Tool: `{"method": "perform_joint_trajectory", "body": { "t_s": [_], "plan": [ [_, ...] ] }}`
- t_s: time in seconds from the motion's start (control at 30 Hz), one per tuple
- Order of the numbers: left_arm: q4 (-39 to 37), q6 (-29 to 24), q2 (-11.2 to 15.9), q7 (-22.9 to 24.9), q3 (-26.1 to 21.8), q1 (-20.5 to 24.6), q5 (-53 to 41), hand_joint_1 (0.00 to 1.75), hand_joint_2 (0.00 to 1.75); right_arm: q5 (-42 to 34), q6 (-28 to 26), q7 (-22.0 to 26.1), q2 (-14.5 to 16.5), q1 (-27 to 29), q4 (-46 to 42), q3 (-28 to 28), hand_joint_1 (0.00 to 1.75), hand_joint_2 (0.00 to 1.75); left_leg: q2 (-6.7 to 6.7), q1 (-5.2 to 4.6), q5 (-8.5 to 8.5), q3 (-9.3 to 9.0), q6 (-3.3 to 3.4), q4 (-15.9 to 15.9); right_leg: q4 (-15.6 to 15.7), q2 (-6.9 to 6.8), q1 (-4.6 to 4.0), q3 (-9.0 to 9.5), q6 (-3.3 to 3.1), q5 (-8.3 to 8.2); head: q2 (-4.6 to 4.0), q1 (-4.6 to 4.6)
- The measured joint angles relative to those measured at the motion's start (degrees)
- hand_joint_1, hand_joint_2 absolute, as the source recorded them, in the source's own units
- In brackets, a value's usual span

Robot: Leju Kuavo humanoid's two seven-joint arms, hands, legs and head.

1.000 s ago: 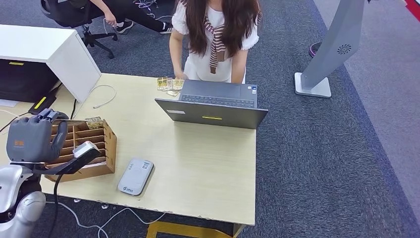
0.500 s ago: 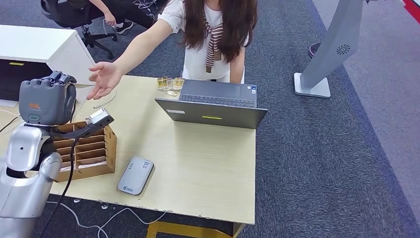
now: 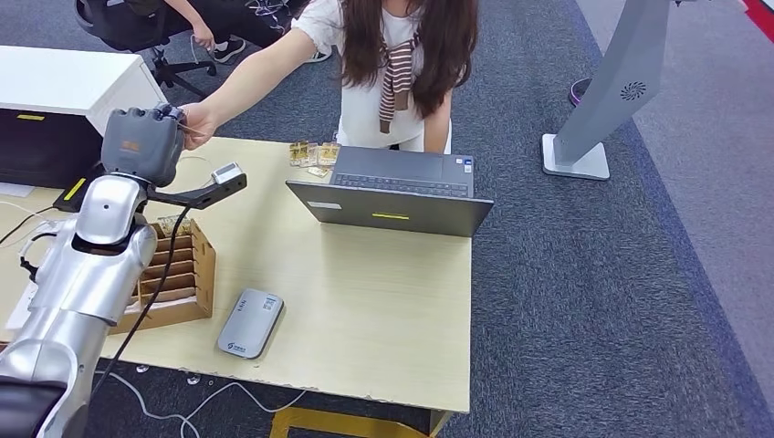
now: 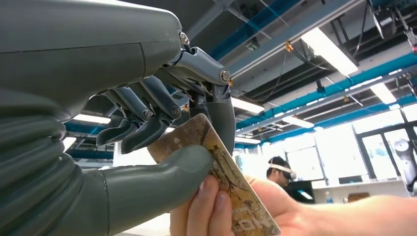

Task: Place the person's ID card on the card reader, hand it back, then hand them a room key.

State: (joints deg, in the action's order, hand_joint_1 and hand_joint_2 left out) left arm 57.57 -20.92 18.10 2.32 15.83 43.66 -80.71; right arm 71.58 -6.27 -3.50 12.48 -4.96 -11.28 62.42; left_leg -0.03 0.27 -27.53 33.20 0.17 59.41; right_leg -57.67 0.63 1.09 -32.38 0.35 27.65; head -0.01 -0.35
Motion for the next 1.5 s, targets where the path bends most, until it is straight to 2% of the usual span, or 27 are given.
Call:
{"method": "perform_joint_trajectory", "body": {
  "t_s": [0.3, 0.43, 0.8, 1.03, 1.1, 1.2, 1.33, 1.4, 1.5],
  "plan": [
    [-4.2, -0.4, -0.8, 0.0, 0.8, 1.5, 0.0, 1.75, 1.75, -0.1, 0.0, -0.1, 0.0, 0.0, 0.0, 0.0, 0.0, 1.75, 0.03, 0.0, 0.0, 0.02, 0.0, 0.0, 0.0, 0.03, 0.0, -0.04, 0.0, 0.0, 0.01, 0.0],
    [-4.9, -0.6, -0.9, 0.3, 1.0, 1.6, 0.2, 0.0, 1.75, -0.1, 0.0, -0.3, 0.0, 0.0, 0.0, 0.0, 0.0, 1.75, 0.04, 0.0, 0.0, 0.02, 0.0, 0.0, 0.0, 0.03, 0.0, -0.04, 0.0, 0.0, 0.01, 0.0],
    [-4.9, -3.3, -0.7, 1.9, 1.2, 0.9, 1.3, 0.0, 1.75, -0.1, -0.2, -0.5, 0.0, 0.0, 0.0, 0.0, 0.0, 1.75, 0.03, 0.0, 0.0, 0.05, 0.0, 0.0, 0.0, 0.01, 0.0, -0.02, 0.0, 0.0, 0.0, 0.0],
    [2.3, -7.1, 1.3, 0.8, 1.0, -5.0, 5.1, 0.0, 1.75, -0.8, -0.7, -0.6, 0.0, 0.1, 0.0, 0.0, 0.0, 1.75, 0.04, 0.0, -0.01, 0.08, -0.01, 0.0, 0.0, 0.03, 0.0, -0.02, -0.01, 0.01, 0.01, 0.01],
    [7.2, -9.1, 2.3, -0.5, 0.2, -8.9, 7.7, 0.0, 1.75, -1.5, -0.9, -0.6, 0.0, 0.1, 0.0, 0.0, 0.0, 1.75, 0.09, 0.0, -0.04, 0.09, -0.02, -0.1, 0.0, 0.09, 0.0, -0.02, -0.01, 0.02, 0.0, 0.01],
    [17.6, -12.5, 3.8, -3.6, -2.7, -17.5, 13.3, 0.0, 1.75, -2.4, -1.2, -0.5, 0.0, 0.4, 0.0, 0.0, 0.0, 1.75, 0.26, -0.01, -0.11, 0.03, -0.07, -0.1, 0.0, 0.31, 0.01, -0.08, -0.02, 0.08, 0.0, -0.01],
    [28.2, -13.7, 4.9, -7.7, -7.1, -27.1, 19.6, 0.0, 1.75, -3.2, -1.3, -0.4, 0.0, 0.7, 0.0, 0.2, 0.0, 1.75, 0.18, 0.0, -0.13, 0.16, -0.07, -0.1, 0.0, 0.23, 0.0, -0.11, 0.02, 0.13, 0.0, 0.01],
    [33.2, -14.4, 5.3, -12.3, -10.3, -32.8, 28.1, 0.0, 1.75, -3.8, -1.6, -0.2, 0.0, 0.7, 0.0, 0.4, 0.0, 1.75, 0.31, 0.0, -0.2, 0.11, -0.14, -0.1, 0.0, 0.36, 0.01, -0.08, 0.0, 0.15, 0.0, 0.0],
    [40.4, -12.2, 4.6, -23.5, -18.2, -42.8, 47.4, 0.0, 1.75, -4.9, -2.0, 0.4, 0.1, 1.2, 0.0, 1.0, 0.0, 1.75, 0.46, 0.01, -0.32, 0.02, -0.17, -0.1, 0.0, 0.57, 0.01, -0.09, -0.02, 0.21, 0.0, -0.01]
  ]
}}
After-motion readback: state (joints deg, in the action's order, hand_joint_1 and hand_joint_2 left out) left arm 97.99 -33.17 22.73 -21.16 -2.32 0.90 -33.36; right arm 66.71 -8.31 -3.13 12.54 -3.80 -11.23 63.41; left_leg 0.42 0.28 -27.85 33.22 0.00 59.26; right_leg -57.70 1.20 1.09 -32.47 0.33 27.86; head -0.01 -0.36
